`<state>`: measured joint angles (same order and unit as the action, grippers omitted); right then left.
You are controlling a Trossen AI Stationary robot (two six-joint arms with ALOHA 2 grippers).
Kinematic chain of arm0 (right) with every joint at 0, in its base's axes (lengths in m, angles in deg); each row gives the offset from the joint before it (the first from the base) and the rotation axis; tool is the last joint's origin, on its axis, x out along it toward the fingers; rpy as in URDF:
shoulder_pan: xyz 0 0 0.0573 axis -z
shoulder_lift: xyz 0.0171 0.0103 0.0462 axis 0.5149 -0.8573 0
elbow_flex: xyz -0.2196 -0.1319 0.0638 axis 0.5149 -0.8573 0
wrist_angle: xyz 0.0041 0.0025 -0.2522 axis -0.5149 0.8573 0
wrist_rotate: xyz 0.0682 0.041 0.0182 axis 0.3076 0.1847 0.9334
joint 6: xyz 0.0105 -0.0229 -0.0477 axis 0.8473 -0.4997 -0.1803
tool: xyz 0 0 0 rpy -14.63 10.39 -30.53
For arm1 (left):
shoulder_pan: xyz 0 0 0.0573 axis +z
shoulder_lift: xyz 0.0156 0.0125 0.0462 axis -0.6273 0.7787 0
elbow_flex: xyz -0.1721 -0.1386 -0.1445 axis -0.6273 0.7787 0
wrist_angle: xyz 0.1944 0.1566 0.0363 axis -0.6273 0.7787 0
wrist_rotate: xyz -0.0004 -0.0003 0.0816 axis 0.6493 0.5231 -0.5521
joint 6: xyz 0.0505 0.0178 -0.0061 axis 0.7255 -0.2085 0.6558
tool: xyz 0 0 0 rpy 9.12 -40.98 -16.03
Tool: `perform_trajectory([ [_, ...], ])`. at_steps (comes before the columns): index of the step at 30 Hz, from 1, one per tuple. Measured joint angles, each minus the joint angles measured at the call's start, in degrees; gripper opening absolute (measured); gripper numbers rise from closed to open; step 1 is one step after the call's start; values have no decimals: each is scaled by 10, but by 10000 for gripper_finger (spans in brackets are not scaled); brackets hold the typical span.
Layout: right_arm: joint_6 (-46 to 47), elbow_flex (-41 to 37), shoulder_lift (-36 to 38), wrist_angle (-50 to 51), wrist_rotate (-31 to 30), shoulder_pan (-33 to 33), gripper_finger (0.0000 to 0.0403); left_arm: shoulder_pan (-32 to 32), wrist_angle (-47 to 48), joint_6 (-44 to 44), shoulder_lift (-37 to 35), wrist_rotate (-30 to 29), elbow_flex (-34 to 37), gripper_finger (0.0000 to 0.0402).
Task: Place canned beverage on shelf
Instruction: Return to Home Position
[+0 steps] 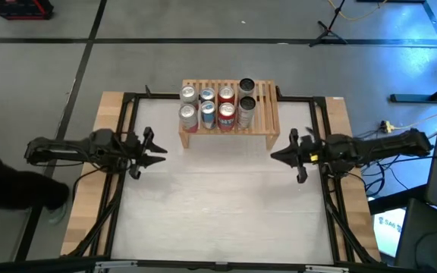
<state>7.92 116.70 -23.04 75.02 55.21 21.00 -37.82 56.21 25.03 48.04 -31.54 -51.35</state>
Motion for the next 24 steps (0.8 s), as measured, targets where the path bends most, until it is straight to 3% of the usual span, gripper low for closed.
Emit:
perform_trajectory([
  [3, -3, -75, 58, -66, -9, 14, 3, 0, -77, -9, -1, 3, 34, 117],
  [6, -4, -133, 117, -79, 36, 37, 3, 0, -118, -13, 0, 3, 57, 117],
  [15, 15, -236, 279, -54, 56, 110, 3, 0, -115, -8, 0, -35, 60, 117],
  [24, 43, -276, 369, 6, 112, 165, 3, 0, -67, -12, -10, -83, 60, 117],
])
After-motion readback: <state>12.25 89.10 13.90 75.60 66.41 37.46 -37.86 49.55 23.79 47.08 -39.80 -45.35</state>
